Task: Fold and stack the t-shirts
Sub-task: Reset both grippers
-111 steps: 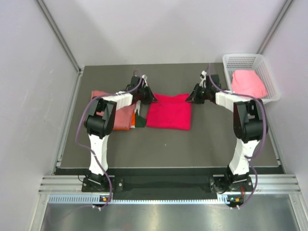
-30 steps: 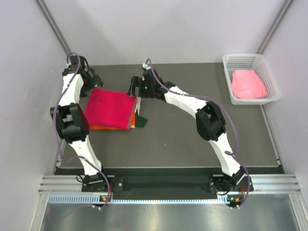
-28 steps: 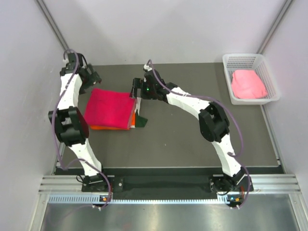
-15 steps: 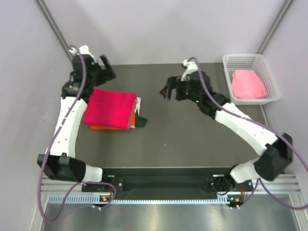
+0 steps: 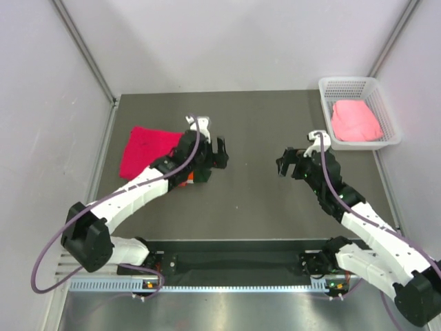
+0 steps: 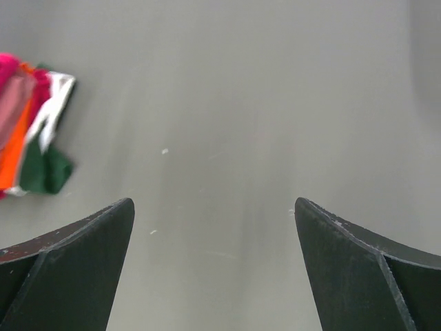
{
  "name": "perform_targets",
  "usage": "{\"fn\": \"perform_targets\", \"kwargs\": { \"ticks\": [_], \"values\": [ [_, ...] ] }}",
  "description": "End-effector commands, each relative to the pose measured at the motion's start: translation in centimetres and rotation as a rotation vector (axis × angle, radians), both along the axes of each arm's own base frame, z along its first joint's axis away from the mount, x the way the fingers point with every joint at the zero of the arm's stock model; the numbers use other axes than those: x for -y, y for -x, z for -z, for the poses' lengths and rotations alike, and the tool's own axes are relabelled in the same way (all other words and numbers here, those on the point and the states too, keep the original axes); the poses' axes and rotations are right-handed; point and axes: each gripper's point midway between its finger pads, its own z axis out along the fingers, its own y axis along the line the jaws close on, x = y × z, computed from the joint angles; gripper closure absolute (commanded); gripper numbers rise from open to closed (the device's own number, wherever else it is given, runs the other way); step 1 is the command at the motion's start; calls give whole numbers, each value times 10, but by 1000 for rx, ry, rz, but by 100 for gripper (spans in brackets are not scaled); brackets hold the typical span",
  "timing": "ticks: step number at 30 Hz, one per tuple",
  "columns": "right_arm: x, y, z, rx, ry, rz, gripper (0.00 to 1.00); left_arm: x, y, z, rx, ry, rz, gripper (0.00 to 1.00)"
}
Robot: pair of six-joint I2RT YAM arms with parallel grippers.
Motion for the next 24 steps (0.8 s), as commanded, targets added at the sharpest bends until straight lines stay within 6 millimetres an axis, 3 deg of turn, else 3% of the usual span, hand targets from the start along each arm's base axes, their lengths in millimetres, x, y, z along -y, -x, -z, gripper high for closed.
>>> {"fn": "perform_targets", "kwargs": {
  "ticks": [1,2,3,5,6,7,11,24],
  "values": [
    [21,-11,-14,139,-12,110,0,1,-2,-5,138,75,10,3],
    [24,-12,-12,150,-8,131,0,0,-2,-10,181,97,14,2],
    [31,-12,-8,149,-5,170,0,-4,4,10,164,78,16,2],
    [41,-11,9,125,-1,233,0,-6,3,17,195,66,25,2],
    [42,-12,11,133,-10,246,0,-11,5,33,177,42,12,2],
    [47,-8,29,111,10,258,0,-13,5,39,171,40,-2,2],
    [41,-3,47,127,-25,222,0,-9,8,71,108,26,15,3],
    [24,-1,49,133,-84,135,0,-1,10,71,93,56,37,5]
  ]
}}
